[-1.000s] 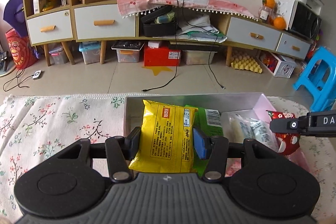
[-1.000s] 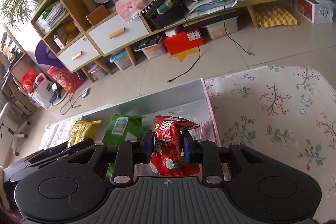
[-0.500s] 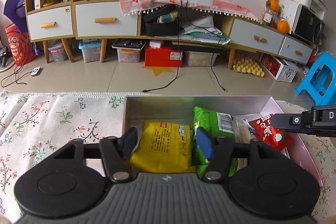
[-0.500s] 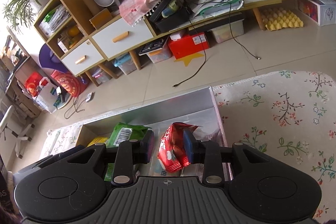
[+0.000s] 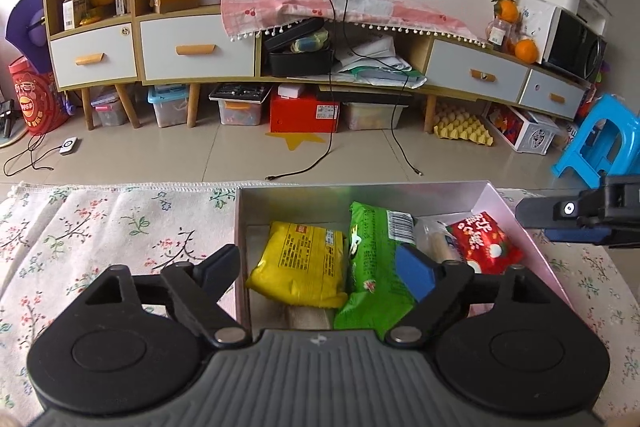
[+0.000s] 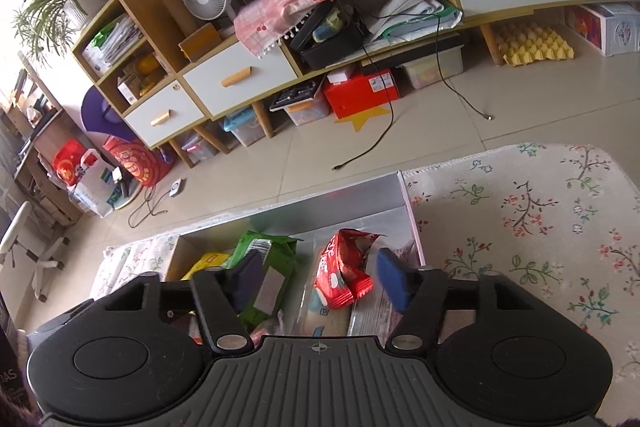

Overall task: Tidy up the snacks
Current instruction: 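Lower yellow packet into box and open left tool while right tool releases red-and-white packet, then withdraw both tools from the box toward the remaining snacks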

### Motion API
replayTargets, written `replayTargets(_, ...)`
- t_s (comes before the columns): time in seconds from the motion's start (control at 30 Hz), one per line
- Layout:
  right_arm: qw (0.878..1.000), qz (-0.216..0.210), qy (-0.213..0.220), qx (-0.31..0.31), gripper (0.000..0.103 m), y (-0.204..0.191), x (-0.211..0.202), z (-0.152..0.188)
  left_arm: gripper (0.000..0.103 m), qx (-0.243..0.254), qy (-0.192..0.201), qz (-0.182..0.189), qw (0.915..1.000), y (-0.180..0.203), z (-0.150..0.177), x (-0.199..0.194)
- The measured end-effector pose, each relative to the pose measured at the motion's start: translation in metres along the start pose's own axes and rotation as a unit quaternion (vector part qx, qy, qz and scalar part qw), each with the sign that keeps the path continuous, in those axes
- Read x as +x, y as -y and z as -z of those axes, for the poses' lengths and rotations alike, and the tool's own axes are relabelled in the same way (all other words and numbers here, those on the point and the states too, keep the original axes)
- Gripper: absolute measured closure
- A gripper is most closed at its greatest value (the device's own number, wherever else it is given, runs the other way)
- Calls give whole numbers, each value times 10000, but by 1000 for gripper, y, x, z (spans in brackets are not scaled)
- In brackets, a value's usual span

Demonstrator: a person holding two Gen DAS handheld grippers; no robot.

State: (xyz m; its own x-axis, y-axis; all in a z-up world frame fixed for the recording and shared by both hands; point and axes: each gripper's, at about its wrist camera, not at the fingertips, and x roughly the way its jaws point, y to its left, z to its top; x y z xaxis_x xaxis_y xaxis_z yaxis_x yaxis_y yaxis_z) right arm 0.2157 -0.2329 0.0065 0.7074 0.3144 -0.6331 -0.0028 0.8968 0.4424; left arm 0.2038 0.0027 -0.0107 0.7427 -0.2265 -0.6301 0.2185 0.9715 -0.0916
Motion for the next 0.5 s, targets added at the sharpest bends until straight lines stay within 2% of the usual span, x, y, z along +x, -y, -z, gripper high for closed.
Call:
replayTargets(0.2,10000,1,-21,-81,30,-6,-26,4,12,-64,-57,70,9999,1,4,-18)
replayTargets(0.5,9996,-12,-160,-214,24,-15,-60,23,7,90,-298,20,9995,8,25,-42)
